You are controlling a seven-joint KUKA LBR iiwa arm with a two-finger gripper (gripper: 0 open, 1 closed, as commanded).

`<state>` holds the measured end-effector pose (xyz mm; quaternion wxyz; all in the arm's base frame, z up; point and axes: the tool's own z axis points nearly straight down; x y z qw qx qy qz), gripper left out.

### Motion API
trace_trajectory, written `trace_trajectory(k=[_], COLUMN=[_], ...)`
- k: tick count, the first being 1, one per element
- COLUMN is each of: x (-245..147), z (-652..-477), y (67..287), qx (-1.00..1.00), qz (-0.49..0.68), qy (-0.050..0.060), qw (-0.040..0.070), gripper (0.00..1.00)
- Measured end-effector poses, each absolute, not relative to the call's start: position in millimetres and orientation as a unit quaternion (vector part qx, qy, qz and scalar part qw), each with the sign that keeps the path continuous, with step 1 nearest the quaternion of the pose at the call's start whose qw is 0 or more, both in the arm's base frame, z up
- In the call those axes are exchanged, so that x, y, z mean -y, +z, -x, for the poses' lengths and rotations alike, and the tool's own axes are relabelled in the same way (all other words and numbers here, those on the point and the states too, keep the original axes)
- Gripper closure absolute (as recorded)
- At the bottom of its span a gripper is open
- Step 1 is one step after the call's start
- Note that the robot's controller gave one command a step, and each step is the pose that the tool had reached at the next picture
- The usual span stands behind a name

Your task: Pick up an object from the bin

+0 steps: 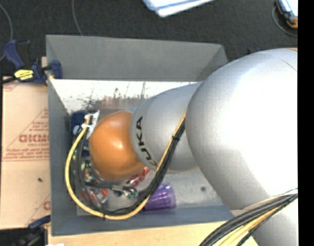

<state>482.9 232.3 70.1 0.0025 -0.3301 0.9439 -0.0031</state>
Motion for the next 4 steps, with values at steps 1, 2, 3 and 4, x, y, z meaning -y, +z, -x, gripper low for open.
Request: trace_trajectory(k=[1,2,3,4], x=[-233.8,-229.1,-220.9,-229.0], z=[-477.5,-491.7,-482.3,-492.6], y=[70.8,143.2,133.4,220.1], qx=[-0.946,-0.94,-0.942,-0.939], qz=[0.323,0.34,0.336,0.343], qy=[-0.003,-0.003,-0.002,-0.003], qw=[0.001,0.008,0.001,0.006], gripper=[1.0,1.0,1.0,1.0])
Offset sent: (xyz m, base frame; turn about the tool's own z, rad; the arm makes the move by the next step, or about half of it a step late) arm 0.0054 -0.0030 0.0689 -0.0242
